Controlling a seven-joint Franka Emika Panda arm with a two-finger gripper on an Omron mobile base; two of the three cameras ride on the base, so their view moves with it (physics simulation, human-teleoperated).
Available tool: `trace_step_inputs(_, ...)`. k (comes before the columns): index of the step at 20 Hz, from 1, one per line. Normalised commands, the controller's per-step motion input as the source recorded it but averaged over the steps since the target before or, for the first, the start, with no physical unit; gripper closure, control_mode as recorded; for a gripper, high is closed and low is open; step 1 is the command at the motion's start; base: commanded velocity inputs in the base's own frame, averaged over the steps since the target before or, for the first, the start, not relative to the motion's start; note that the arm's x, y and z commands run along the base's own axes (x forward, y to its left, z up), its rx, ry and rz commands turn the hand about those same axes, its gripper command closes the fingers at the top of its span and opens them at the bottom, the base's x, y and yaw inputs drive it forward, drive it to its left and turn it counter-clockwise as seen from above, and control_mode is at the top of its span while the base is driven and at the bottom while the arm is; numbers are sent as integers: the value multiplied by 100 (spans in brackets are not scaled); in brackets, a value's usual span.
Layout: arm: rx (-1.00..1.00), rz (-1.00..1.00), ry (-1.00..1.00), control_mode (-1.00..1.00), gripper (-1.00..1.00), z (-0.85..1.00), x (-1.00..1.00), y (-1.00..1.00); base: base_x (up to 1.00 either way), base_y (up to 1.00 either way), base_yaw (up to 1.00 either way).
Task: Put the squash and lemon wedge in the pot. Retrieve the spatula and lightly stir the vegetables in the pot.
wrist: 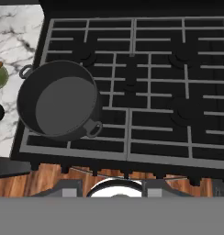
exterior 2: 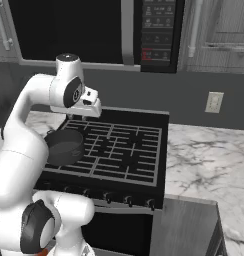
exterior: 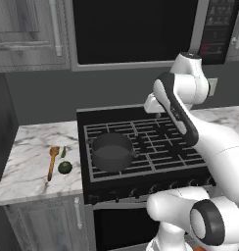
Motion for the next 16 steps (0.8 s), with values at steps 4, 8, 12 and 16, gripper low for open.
trace_step_inputs(4,-4,2,0,-100,-100,-3,-17,0,0,0,0)
trace_step_inputs(8,-12,2,0,-100,-100,-18,-54,0,0,0,0)
trace_step_inputs(12,-3,2,-13,-100,-100,-16,-80,10,0,0,0)
trace_step_inputs(16,-7,0,-11,-100,-100,-7,-62,41,0,0,0)
